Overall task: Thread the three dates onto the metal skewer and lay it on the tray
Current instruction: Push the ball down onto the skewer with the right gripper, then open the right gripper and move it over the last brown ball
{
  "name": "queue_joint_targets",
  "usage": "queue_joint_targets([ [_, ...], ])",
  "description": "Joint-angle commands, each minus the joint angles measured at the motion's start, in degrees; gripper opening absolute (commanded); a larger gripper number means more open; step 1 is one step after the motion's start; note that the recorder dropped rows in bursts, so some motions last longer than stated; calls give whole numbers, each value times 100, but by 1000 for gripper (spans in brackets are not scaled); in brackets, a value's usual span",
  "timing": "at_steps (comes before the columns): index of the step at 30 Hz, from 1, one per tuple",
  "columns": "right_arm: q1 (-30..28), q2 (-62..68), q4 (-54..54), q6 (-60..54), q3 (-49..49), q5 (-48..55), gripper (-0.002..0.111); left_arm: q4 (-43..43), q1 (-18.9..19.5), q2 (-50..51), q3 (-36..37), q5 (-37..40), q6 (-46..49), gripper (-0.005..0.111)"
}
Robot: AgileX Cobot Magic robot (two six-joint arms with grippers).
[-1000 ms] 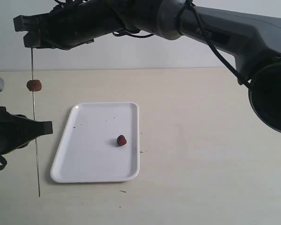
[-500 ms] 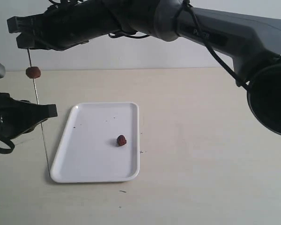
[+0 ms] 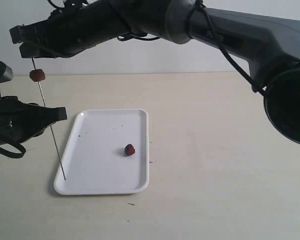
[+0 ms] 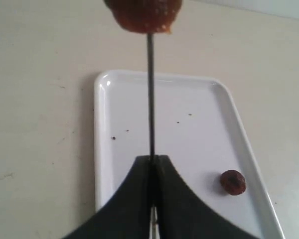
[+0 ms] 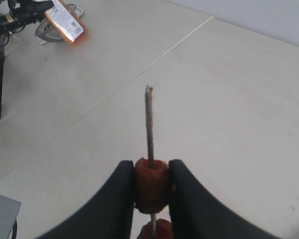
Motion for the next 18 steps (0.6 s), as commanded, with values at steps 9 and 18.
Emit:
queue_joint_targets([
  [9, 14, -75, -150, -33, -10, 98, 65, 5, 48, -15, -45, -92, 459, 0],
  [18, 4, -444, -919, 572, -10, 75, 66, 5, 48, -15, -45, 273, 770, 0],
])
